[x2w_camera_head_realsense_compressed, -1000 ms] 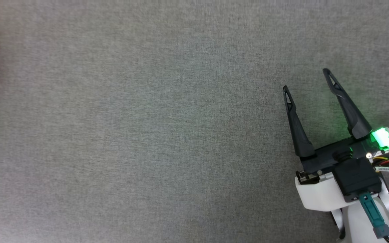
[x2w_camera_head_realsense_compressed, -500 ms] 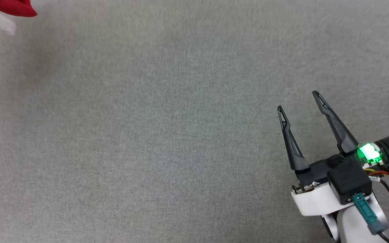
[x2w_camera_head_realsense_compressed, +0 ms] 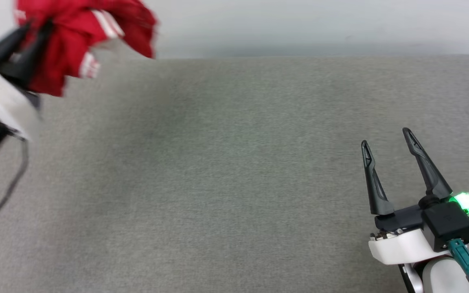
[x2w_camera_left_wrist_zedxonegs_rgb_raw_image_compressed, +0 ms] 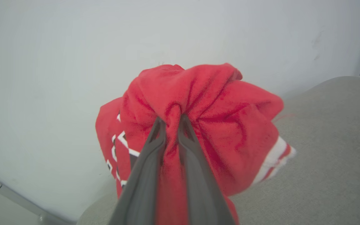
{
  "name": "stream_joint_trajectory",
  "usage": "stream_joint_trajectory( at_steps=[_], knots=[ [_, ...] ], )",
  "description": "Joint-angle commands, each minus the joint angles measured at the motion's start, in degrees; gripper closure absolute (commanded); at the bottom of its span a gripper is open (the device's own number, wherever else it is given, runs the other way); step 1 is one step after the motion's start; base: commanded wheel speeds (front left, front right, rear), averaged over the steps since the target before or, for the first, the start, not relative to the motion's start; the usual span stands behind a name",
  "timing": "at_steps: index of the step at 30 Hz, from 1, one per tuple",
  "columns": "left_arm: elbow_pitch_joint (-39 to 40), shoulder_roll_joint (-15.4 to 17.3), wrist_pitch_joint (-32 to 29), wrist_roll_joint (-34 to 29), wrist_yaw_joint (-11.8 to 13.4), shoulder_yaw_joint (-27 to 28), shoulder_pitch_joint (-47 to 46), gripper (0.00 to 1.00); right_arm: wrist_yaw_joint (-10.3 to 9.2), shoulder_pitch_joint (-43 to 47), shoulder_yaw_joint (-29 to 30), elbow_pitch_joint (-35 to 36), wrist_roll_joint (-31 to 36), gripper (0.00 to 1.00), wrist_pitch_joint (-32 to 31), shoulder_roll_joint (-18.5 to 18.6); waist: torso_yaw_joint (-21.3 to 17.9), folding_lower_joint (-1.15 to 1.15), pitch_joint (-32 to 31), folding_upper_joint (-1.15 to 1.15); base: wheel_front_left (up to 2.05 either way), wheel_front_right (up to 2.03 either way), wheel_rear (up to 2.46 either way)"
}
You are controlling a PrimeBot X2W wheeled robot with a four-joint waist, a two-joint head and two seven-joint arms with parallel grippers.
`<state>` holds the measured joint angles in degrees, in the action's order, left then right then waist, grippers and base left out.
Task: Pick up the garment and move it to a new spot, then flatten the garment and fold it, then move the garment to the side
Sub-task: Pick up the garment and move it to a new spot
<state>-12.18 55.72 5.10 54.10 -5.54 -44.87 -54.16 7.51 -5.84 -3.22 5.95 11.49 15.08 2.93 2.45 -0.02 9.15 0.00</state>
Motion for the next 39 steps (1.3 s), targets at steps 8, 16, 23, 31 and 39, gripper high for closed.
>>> stream_joint_trajectory(
  at_steps=[8, 16, 23, 31, 39],
  knots=[
    [5.6, -10.9, 3.2, -4.2, 5.9, -5.8, 5.6, 1.00, -0.04, 1.2, 0.3, 0.5, -0.4, 0.00, 0.1, -0.1, -6.3, 0.02, -1.1, 0.00, 0.00, 0.00, 0.00],
    [0.7, -21.6, 7.1, -9.0, 10.2, -11.7, 10.1, 1.00, -0.04, 0.2, 1.1, 1.4, -0.7, 0.00, 0.1, -0.1, -10.8, 0.02, 2.2, 0.00, 0.00, 0.00, 0.00],
    [-11.0, -28.1, 8.4, -12.1, 8.3, -16.6, 12.0, 0.29, -0.04, -0.2, 0.9, 1.4, -1.3, 0.00, 0.1, -0.1, -12.7, 0.02, 4.1, 0.00, 0.00, 0.00, 0.00],
    [-17.4, -32.6, 9.9, -13.0, 6.1, -16.2, 12.5, 0.00, -0.04, 0.4, 1.2, 0.6, -1.2, 0.00, 0.1, -0.1, -11.0, 0.02, 2.9, 0.00, 0.00, 0.00, 0.00],
    [-7.0, -31.4, 10.1, -17.3, 8.2, -4.4, 15.9, 0.00, -0.04, 2.0, 1.9, 0.0, -0.3, 0.00, 0.1, -0.1, -6.2, 0.02, -1.6, 0.00, 0.00, 0.00, 0.00]
  ],
)
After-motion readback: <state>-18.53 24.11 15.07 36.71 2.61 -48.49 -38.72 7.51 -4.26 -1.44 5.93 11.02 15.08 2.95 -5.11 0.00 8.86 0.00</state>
